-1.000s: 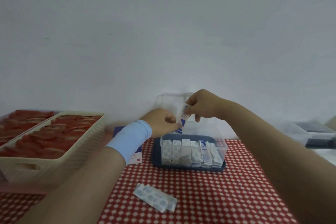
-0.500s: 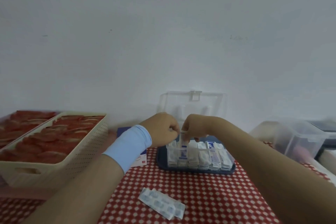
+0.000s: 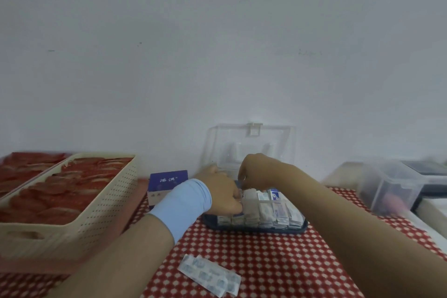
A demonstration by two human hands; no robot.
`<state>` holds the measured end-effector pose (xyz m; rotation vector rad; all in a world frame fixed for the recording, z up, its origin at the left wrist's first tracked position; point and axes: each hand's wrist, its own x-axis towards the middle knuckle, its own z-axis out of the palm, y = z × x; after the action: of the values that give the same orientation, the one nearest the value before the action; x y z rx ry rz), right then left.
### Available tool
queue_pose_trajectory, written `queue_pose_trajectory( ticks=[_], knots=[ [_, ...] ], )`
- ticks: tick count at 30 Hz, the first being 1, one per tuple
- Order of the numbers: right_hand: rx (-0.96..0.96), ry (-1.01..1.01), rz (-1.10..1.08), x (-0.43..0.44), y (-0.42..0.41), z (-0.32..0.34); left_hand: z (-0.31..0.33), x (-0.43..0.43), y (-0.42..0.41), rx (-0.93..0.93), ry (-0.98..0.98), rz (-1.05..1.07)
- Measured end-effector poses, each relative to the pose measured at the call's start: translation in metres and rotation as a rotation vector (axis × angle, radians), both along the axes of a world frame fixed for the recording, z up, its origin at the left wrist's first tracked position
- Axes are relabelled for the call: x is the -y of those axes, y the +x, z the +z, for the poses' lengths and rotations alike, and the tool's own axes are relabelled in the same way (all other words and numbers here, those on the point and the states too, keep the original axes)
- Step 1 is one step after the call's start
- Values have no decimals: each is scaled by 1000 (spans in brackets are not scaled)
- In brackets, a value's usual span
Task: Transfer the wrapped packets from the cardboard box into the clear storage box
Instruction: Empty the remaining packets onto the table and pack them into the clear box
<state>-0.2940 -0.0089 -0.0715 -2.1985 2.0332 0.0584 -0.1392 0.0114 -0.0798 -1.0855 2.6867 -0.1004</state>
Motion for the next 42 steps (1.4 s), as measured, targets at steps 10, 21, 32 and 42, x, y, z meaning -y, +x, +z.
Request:
queue_pose_trajectory(
  ticks=[10,21,32,42],
  knots=[
    [-47,30,-96,-16,-13,-7,1,-5,4,-103,45,34],
    [288,-249,15,-82,10,37,15,-38,39,-731,53,14],
    [90,199,68,-131,72,-26,-28,-79,75,-87,225,200],
    [125,236,120,-142,79,-49,-54,-86,86,-371,239,279]
  ],
)
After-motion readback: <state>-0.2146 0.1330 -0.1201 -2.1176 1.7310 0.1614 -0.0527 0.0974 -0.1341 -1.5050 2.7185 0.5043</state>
